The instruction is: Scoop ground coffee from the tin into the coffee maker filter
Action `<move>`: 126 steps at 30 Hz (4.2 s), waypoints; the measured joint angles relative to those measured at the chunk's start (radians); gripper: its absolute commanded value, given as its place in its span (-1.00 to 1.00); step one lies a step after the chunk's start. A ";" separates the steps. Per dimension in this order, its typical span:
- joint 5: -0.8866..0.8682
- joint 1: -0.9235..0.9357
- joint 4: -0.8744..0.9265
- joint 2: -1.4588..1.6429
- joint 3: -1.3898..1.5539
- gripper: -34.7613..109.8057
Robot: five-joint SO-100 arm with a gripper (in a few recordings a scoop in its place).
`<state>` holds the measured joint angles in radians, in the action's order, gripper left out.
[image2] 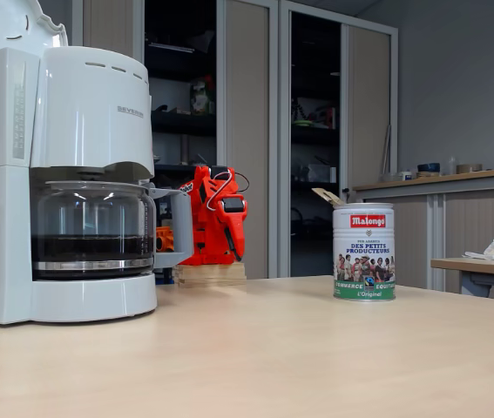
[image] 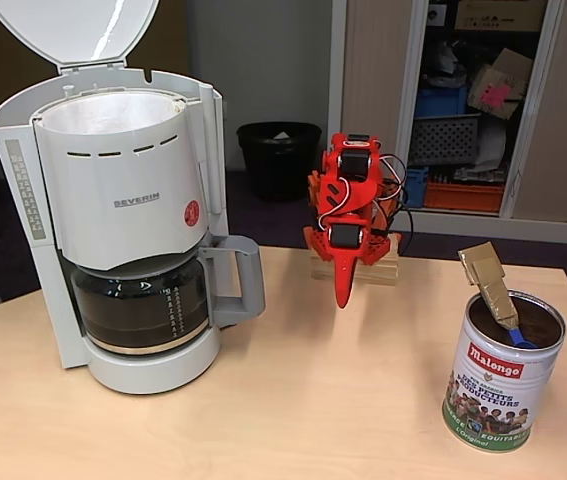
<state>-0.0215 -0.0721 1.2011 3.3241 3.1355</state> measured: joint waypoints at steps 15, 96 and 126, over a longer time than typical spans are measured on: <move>0.000 0.000 0.000 0.000 0.000 -0.52; 0.011 -0.554 -0.399 -0.436 -0.436 -0.15; -0.118 -0.658 -0.368 -0.798 -0.672 -0.17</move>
<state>-0.1396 -0.7302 0.8330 2.5265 2.4636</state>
